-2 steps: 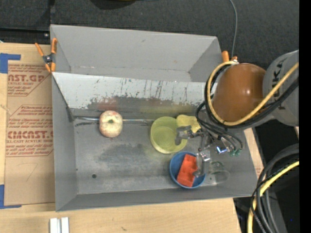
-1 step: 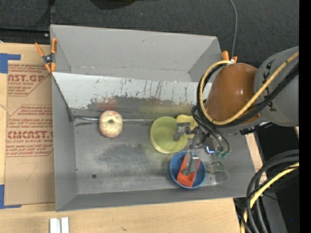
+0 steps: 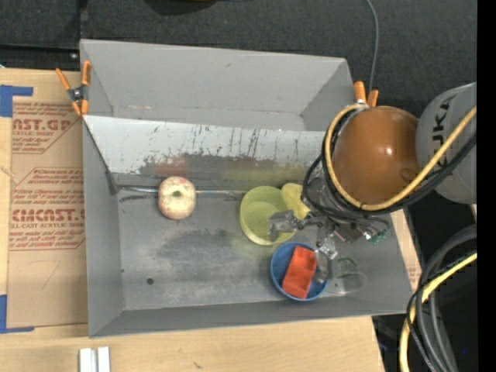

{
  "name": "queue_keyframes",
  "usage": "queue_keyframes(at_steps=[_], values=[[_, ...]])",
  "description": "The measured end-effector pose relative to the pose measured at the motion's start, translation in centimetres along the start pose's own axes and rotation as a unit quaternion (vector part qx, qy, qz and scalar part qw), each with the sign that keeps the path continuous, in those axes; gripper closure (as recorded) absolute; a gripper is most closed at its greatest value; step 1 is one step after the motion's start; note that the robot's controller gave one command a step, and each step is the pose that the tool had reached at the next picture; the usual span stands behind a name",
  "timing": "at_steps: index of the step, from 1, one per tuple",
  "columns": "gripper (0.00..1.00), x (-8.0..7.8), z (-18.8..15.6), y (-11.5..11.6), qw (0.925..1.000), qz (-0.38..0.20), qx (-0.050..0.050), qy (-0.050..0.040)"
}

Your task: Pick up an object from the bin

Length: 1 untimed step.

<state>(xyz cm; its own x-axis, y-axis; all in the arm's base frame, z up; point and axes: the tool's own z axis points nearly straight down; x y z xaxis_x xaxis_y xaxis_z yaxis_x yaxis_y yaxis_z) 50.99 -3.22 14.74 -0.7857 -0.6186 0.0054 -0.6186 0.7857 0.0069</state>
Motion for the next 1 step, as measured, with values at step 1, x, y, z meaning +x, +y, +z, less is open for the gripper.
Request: queue_keyframes(at_steps=[1], values=[[0.0, 0.42, 7.69, -0.28, 0.9985, 0.055, 0.004, -0.0071]])
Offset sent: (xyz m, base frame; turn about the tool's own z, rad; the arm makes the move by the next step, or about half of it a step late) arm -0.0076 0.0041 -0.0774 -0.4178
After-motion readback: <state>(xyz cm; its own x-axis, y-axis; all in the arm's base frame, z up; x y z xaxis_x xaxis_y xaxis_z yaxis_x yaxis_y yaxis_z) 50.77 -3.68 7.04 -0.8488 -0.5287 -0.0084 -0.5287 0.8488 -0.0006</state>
